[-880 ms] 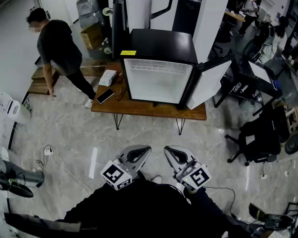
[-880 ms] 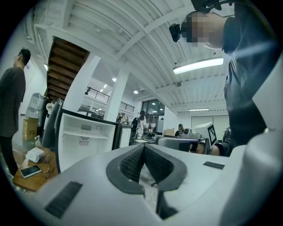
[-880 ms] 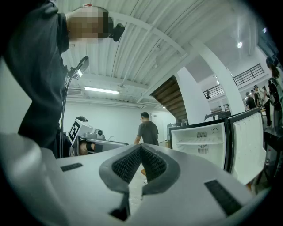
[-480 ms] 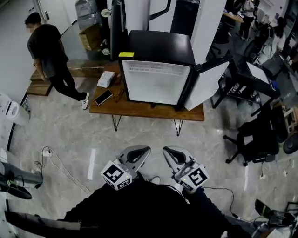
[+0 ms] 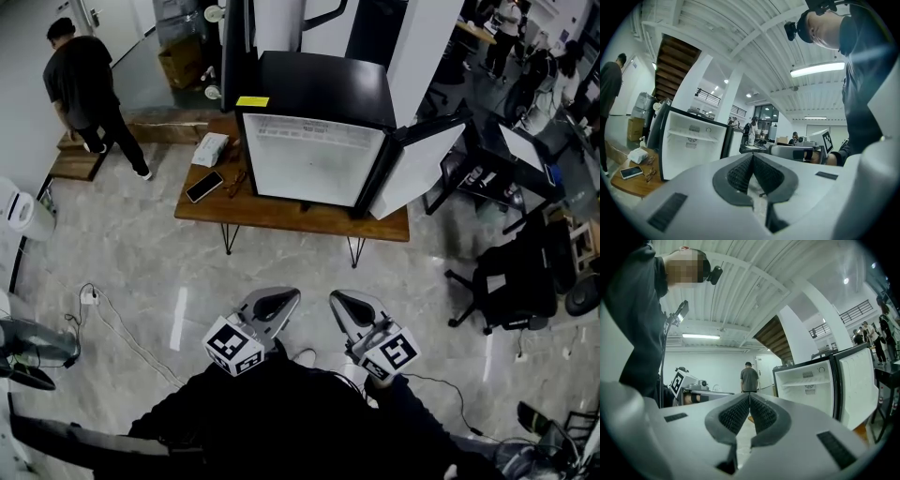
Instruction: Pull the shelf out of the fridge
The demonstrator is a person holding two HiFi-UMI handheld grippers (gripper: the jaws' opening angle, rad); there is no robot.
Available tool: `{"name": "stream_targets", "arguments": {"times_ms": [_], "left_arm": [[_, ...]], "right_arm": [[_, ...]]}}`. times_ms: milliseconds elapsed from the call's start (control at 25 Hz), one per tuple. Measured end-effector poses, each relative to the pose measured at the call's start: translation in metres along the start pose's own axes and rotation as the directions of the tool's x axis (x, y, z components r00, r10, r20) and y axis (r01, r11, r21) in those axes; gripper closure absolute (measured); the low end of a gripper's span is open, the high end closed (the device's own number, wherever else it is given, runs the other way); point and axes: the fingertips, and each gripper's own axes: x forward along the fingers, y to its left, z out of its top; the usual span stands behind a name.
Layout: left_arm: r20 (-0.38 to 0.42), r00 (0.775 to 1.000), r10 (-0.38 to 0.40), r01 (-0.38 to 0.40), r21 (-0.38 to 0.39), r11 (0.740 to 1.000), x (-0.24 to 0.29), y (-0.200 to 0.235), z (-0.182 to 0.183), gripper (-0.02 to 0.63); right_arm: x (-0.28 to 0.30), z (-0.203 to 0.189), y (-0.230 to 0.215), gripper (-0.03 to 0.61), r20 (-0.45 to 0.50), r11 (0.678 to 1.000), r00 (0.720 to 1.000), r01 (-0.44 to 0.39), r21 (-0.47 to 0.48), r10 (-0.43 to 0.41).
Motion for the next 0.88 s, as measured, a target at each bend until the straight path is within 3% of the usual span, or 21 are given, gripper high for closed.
{"name": "stream_targets", "arguments": {"times_ms": [120,440,880], "left_arm": [[0.000,1.000,0.006,-0.006,-0.014,1.000,0.007,0.018,0.001,0.607],[-0.012,1.000,-0.020,0.020,-0.038,0.999,0.034,0.090,0.013,0.607],[-0.005,1.000,-0.016,0.016,-0.041,0.999,0.081,0.231,0.034,0.607]], "right_arm": [[0.010,0.001,-0.013,0.571,0.026,1.000,0.999,0.023,-0.001,-0.023],[0.075,-0.007,-0.056,0.572,-0.017,0.998,0.999,0.052,0.032,-0.052],[0.200,-0.004,-0.147,0.571,-0.014,0.961,0.984,0.175,0.215,-0.176]]}}
